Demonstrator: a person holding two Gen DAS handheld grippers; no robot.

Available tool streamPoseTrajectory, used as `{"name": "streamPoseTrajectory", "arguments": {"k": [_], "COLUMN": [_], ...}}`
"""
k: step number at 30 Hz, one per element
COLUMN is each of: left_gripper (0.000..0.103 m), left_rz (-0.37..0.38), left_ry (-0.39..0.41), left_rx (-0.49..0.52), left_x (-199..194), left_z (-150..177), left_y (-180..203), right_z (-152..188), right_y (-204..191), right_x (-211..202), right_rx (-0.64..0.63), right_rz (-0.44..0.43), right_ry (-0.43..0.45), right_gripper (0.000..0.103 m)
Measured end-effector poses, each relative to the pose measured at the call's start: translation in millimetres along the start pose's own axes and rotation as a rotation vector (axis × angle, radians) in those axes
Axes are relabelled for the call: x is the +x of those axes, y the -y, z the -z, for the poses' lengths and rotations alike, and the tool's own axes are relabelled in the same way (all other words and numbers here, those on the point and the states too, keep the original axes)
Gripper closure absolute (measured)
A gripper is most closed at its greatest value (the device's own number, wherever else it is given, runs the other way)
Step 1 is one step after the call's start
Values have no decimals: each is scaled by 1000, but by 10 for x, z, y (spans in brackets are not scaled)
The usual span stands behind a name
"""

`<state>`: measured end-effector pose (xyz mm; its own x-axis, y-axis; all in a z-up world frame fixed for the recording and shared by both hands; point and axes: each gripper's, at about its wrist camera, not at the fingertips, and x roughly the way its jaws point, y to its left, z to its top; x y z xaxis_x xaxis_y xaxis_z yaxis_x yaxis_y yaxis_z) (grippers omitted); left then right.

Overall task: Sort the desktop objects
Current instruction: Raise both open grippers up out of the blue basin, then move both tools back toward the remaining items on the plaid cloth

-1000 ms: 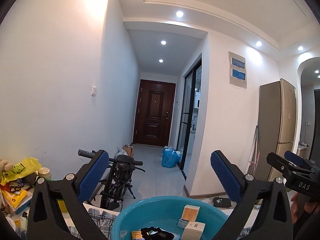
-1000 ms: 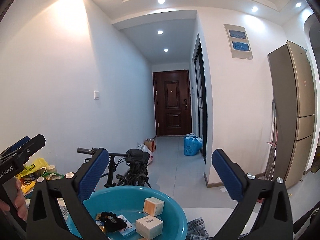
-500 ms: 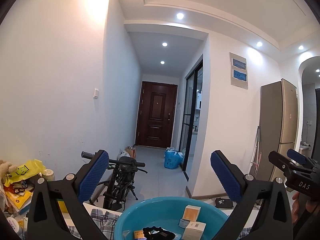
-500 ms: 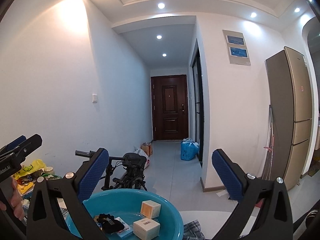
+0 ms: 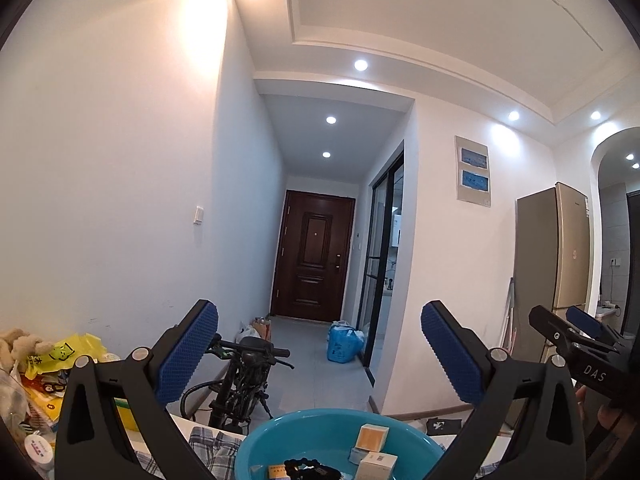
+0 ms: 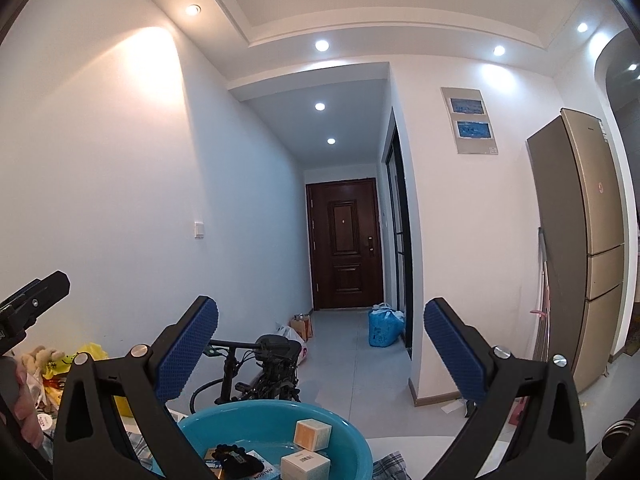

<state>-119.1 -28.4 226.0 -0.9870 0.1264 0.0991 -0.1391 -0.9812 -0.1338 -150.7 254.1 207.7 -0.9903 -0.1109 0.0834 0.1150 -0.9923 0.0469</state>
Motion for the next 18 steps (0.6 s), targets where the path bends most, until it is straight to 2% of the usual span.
{"name": "streamPoseTrajectory", "arguments": {"k": [5,9,18], "left_gripper": [0,0,0], "left_rz": [0,3,7], "left_ry": [34,-4,-50], "left_rx": [-5,16,60], "left_x": [-203,-247,-446], "left_z": [-66,-92,-109], "left_y": [-26,-5,157], "right_z": [-65,-63,-207], "right_y": [-80,-73,-157], "right_x": [-255,-247,-485], "right_rx": [-9,-29,-66], "right_rz": [-5,5,-15], "right_ry": [73,20,16], "right_gripper": [0,0,0]}}
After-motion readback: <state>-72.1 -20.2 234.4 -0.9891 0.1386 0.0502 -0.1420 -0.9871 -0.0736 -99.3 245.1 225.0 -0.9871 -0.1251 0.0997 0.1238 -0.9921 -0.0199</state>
